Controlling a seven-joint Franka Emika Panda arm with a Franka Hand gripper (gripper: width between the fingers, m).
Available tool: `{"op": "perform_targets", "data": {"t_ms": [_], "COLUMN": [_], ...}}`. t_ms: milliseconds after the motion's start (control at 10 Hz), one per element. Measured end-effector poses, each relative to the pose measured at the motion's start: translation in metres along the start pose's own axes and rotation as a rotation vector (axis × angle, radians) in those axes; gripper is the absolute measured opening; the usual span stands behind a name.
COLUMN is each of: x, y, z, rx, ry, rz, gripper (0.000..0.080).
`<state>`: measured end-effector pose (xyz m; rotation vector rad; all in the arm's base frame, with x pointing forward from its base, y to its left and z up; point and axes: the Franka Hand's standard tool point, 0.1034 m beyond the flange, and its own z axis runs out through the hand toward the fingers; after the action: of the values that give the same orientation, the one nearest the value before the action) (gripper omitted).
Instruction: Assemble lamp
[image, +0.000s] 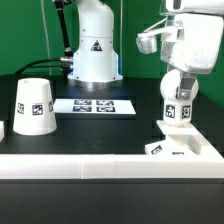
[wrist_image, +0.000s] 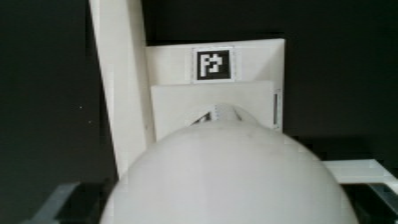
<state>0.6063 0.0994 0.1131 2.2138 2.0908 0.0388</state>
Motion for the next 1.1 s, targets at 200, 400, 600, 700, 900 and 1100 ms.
{"op": "perform_targets", "data": {"t_ms": [200,400,600,700,900,1100], "x": [0.0002,0.0007,0.0035,0.0036,0.0034,0.0063], "y": [-0.0003,-0.0015,-0.0024,-0.0038,-0.0025,0.0023], "z": [0.0000,0.0001,-0.0001,0.0000,0.0004,0.0008], "rx": [0.002,0.005,0.007,0.016,0.016,-0.033], "ry": [0.003,0.001,-0.001,-0.009,-0.011,0.041], "rz": [0.138,0.430,0.635,0.757,0.870,0.897], "gripper": [0.0577,0.0577,0.0579,0.0579,0.0579,0.0579]}}
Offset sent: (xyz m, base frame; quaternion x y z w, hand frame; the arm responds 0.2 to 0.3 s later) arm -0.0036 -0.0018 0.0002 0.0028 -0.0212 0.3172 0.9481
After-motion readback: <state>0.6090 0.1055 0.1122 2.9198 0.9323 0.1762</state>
